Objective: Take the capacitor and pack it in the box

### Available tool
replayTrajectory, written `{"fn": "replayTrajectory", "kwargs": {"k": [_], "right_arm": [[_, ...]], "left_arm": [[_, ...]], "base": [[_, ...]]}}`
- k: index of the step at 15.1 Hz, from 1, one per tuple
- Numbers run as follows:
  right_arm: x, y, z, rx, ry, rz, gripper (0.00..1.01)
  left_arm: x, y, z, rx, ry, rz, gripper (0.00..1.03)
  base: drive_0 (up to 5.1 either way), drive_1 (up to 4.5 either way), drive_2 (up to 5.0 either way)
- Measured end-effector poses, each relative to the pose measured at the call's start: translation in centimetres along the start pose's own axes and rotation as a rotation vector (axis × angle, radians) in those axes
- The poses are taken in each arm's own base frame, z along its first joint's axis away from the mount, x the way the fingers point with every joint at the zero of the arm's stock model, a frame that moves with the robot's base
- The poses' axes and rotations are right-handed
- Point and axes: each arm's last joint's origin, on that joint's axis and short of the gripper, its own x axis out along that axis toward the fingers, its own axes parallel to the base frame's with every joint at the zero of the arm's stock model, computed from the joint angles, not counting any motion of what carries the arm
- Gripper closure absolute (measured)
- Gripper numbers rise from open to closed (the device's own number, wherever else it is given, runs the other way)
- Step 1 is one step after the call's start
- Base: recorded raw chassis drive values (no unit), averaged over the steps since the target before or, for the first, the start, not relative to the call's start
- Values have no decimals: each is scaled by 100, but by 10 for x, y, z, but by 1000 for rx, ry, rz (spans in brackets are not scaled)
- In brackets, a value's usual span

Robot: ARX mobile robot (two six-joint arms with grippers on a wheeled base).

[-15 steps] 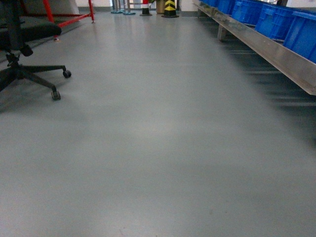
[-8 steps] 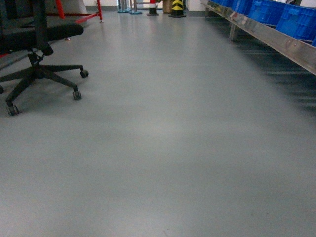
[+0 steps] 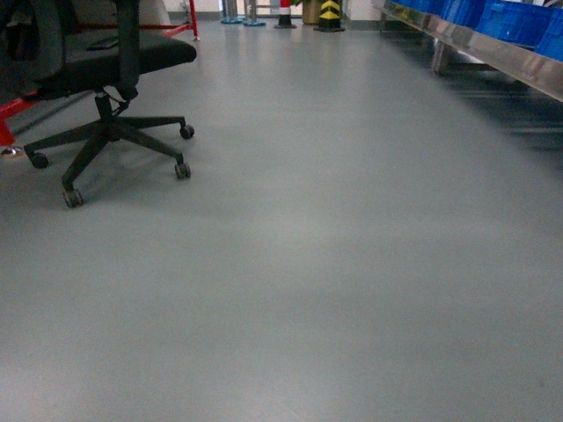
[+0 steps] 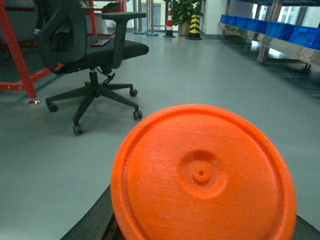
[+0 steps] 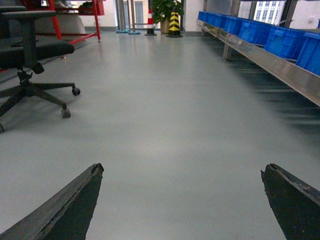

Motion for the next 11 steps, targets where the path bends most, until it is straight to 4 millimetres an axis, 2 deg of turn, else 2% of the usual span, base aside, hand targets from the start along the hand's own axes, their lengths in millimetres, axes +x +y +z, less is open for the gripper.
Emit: {"fn": "replayTrajectory", "kwargs": {"k": [11], "right_arm": [[0, 0, 0, 0, -4, 1, 3]], "left_arm": [[0, 0, 0, 0, 0, 1, 59]], "base": [[-500, 240, 240]]}}
